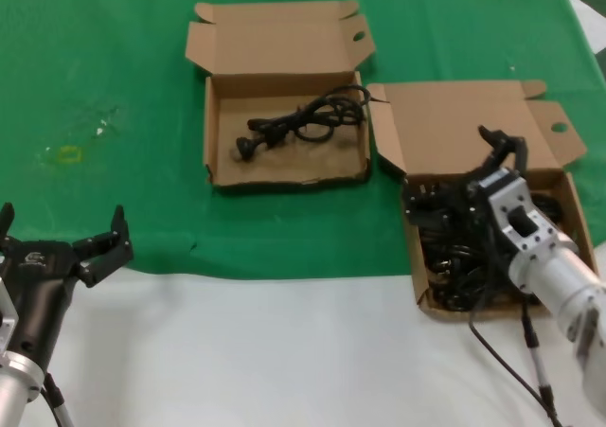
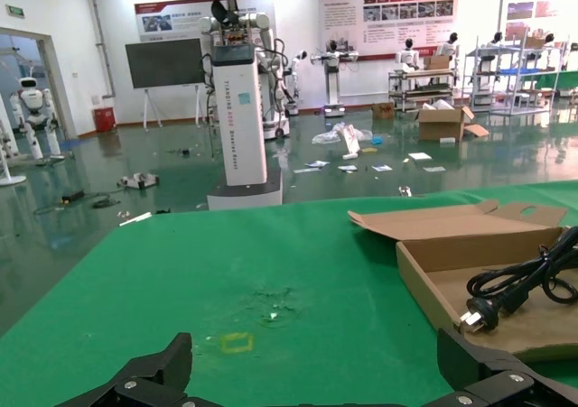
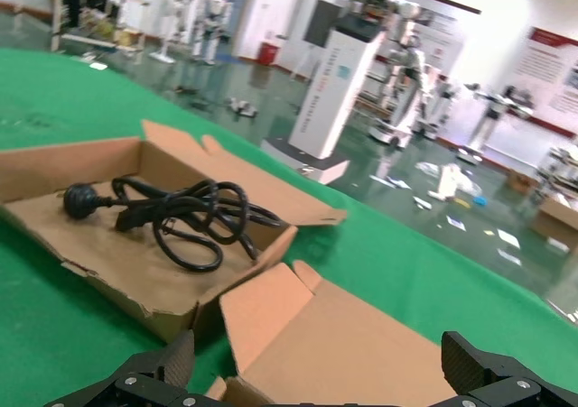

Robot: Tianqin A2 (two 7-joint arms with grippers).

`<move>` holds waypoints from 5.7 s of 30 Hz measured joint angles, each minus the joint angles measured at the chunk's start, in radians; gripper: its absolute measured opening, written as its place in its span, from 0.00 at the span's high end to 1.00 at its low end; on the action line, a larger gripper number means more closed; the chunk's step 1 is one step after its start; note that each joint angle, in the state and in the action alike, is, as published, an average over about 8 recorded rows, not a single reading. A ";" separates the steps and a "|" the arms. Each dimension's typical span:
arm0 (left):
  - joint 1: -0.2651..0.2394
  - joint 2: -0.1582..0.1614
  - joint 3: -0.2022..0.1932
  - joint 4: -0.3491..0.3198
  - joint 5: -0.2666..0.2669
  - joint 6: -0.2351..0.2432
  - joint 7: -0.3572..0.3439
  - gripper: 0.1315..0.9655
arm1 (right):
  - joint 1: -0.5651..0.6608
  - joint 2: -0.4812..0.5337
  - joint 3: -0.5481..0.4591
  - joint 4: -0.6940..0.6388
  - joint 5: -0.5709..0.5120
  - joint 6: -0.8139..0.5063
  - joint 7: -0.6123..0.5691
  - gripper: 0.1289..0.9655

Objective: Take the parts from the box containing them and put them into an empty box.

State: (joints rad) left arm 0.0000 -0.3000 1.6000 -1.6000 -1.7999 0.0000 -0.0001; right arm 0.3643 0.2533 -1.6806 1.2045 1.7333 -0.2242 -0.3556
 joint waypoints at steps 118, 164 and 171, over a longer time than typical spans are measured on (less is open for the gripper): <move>0.000 0.000 0.000 0.000 0.000 0.000 0.000 0.00 | -0.323 0.042 0.072 0.351 0.059 0.199 0.316 0.00; 0.000 0.000 0.000 0.000 0.000 0.000 0.000 0.00 | -0.323 0.042 0.072 0.351 0.059 0.199 0.316 0.00; 0.000 0.000 0.000 0.000 0.000 0.000 0.000 0.00 | -0.323 0.042 0.072 0.351 0.059 0.199 0.316 0.00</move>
State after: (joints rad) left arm 0.0000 -0.3000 1.6000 -1.6000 -1.8000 0.0000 0.0000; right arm 0.0408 0.2948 -1.6090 1.5558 1.7926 -0.0250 -0.0397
